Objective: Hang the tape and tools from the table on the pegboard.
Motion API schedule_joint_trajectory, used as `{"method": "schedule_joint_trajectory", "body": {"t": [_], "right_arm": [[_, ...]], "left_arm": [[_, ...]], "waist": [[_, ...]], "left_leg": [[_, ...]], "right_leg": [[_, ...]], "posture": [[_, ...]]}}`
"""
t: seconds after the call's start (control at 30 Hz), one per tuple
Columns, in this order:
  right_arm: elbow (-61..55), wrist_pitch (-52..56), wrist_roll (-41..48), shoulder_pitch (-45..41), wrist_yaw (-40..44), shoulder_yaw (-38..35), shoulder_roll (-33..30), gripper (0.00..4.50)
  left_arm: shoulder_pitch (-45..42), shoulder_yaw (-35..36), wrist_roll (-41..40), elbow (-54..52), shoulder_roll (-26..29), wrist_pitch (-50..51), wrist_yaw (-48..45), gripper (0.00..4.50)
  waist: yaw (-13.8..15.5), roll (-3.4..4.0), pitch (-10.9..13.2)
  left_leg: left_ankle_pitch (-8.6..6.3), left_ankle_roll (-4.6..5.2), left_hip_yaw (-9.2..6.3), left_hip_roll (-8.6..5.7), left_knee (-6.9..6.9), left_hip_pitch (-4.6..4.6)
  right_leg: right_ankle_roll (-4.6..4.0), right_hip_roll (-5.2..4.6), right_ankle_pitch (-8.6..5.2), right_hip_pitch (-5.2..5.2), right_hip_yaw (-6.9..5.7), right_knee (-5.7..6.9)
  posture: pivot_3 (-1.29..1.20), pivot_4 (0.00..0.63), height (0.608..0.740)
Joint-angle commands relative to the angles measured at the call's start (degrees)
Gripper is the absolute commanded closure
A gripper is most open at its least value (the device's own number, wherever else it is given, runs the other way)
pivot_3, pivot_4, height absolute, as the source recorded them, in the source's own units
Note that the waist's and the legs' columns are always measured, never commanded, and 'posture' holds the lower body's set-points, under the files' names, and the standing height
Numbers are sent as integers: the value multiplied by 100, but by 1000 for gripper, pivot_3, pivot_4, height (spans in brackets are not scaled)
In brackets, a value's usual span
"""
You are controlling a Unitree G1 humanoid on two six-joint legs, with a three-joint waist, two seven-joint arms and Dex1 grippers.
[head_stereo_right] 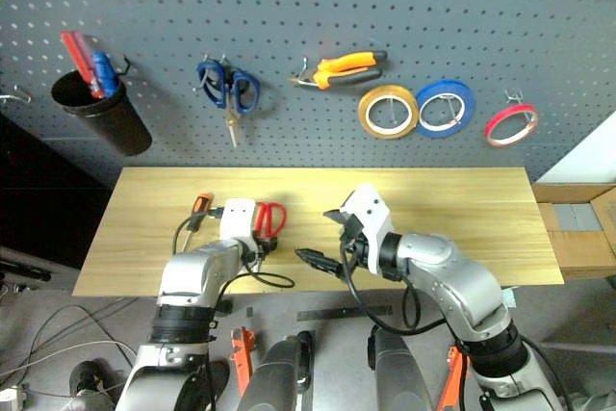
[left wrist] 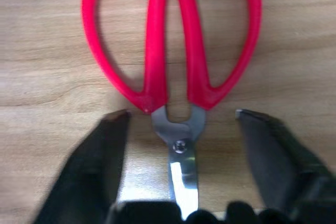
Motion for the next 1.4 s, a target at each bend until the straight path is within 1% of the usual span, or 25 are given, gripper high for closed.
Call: {"method": "schedule_joint_trajectory", "body": {"t": [0.03,0.1,0.13,0.33,0.5,0.7,0.77,0.83,0.87,0.97,1.03,1.07,1.13,1.2,1.27,1.3,1.4], "right_arm": [[-138,-94,-32,-46,8,1,-4,0],[-116,-102,-43,-61,8,-7,-12,0],[-107,-104,-50,-70,9,-12,-14,0],[-46,-151,-86,-90,29,-24,-29,0],[27,-193,-137,-132,79,-33,-31,0],[44,-237,-86,-196,257,-82,-94,0],[-73,-47,255,-354,416,-281,-80,0],[-108,82,547,-500,589,-444,-107,0],[-72,93,616,-536,672,-478,-149,0],[95,74,756,-613,866,-599,-266,0],[249,-16,766,-647,995,-650,-333,0],[317,-79,723,-682,1058,-644,-389,0],[562,-291,576,-781,1181,-583,-456,0],[636,-300,634,-989,1260,-627,-478,0],[688,-291,689,-1214,1352,-656,-492,0],[830,-378,641,-1351,1432,-636,-485,0],[1225,-620,628,-1673,1608,-716,-406,0]], "left_arm": [[194,40,-33,-153,-77,267,14,2628],[262,101,-63,-281,-79,392,16,3308],[302,114,-67,-353,-70,447,14,3514],[468,145,-65,-595,-24,571,-25,3510],[627,59,-38,-1000,59,374,-127,3510],[1204,-148,-25,-2062,401,242,-343,3510],[1375,5,-105,-2633,568,363,-454,3510],[1557,62,-109,-3209,773,277,-556,3510],[1645,46,-89,-3409,836,140,-586,3510],[1931,152,-189,-3913,766,-357,-694,3510],[2240,152,-145,-4075,733,-1121,-769,3510],[2424,201,-6,-4170,677,-1701,-658,3510],[2723,252,42,-4221,480,-2517,-572,3510],[3150,41,370,-4302,577,-3307,-584,3510],[3416,-108,623,-4335,649,-3928,-579,3510],[3386,-132,642,-4275,611,-4171,-566,3510],[2996,-74,676,-4097,436,-4589,-384,3510]], "waist": [[0,0,0],[-2,0,-1],[-2,0,-1],[-6,-1,-2],[-10,-1,-2],[-2,-2,-2],[-3,-3,-2],[-7,-4,-2],[-9,-4,-2],[8,-9,-9],[12,-15,-19],[14,-16,-22],[15,-23,-33],[6,-30,-53],[-7,-26,-73],[-4,-29,-101],[24,-36,-211]], "left_leg": [[0,0,0,-1,0,0],[0,0,-1,-1,0,0],[0,0,-1,0,0,0],[1,-1,0,1,0,3],[2,-3,0,1,0,3],[1,-3,-5,2,-4,1],[2,-3,-5,2,-1,0],[2,-3,-5,2,2,0],[2,-3,-4,3,3,0],[2,-3,-5,2,2,1],[2,-3,-3,2,-1,1],[2,-3,-3,1,-3,1],[2,-3,-2,0,-2,-1],[2,-3,1,-1,-1,-1],[2,-3,7,5,1,0],[2,-3,10,5,0,1],[4,-2,18,7,6,0]], "right_leg": [[0,-1,0,0,0,0],[0,-1,0,0,0,0],[0,-1,0,0,0,0],[0,0,0,1,-2,3],[1,0,1,1,0,2],[-1,-4,1,-2,0,-1],[0,-4,1,-2,-2,0],[0,-4,2,0,0,1],[3,-3,4,-1,2,0],[2,-4,4,1,1,-2],[1,-6,5,1,1,-5],[-3,-8,6,2,2,-8],[-26,-21,20,1,3,-11],[-28,-27,21,1,3,-11],[-35,-27,26,-1,6,-10],[-31,-23,24,-1,4,-9],[-28,0,23,1,-10,-8]], "posture": [[-13,309,740],[-13,309,740],[-13,309,740],[-10,308,740],[-11,306,740],[-8,300,740],[-3,297,740],[4,295,740],[8,292,740],[11,277,740],[6,259,740],[3,253,740],[-3,232,740],[-5,225,740],[-12,202,740],[-8,182,740],[5,150,740]]}}
